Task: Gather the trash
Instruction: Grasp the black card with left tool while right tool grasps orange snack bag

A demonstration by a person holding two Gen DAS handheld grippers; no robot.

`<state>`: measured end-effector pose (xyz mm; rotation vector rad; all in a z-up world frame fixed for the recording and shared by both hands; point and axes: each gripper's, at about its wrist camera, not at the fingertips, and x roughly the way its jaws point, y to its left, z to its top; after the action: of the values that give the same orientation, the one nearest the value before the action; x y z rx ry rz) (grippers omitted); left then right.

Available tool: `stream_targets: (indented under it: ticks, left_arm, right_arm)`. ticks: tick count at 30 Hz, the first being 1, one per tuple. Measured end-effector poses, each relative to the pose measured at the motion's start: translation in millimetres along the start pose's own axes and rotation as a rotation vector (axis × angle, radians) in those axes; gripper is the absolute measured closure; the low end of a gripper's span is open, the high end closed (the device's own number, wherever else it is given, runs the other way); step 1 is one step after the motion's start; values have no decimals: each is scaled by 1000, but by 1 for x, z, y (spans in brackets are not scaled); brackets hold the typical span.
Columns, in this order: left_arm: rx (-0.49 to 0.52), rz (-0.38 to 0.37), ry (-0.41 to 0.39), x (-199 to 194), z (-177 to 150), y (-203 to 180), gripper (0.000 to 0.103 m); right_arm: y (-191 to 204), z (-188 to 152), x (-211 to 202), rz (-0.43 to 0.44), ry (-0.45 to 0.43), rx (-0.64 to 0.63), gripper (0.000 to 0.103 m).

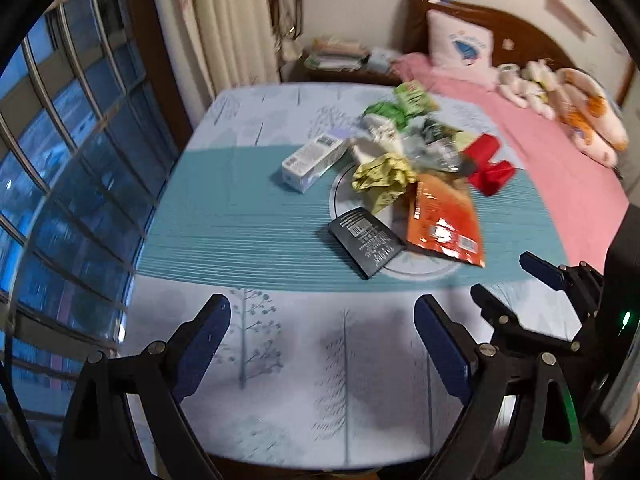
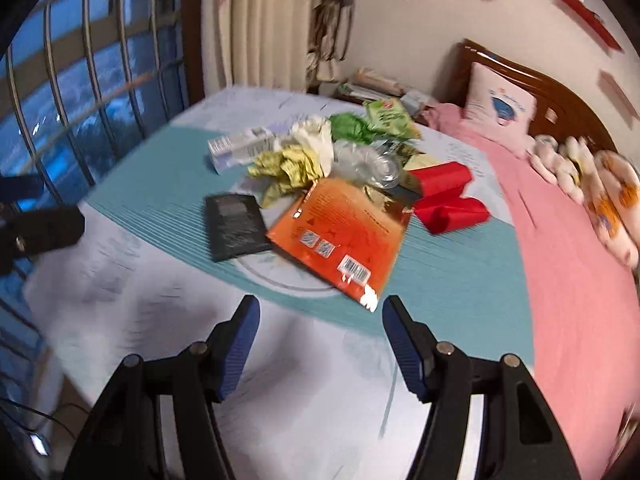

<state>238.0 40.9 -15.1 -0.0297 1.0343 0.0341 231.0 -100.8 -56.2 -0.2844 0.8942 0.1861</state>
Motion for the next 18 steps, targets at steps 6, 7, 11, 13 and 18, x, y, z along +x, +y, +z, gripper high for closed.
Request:
stream_targets:
  ticks: [6, 7, 11, 13, 18]
  left_arm:
    - [-104, 49, 42, 49, 19, -9, 11]
    - [-115, 55, 47, 55, 22, -9, 11]
    - [-152, 79, 65, 72, 31, -13, 11]
    - [-170, 87, 70, 77, 33, -12, 11]
    - [-218, 98, 92, 87, 39, -11, 11]
  right_arm:
    - [-1, 4, 57, 19, -2, -152, 39]
    - [-2, 4, 65, 30, 4, -168, 39]
    - [-4, 7, 82, 76, 2, -198, 39]
    - [-7, 13, 89, 88, -10, -206, 39]
    - [-12, 26, 101, 130, 5, -180, 28]
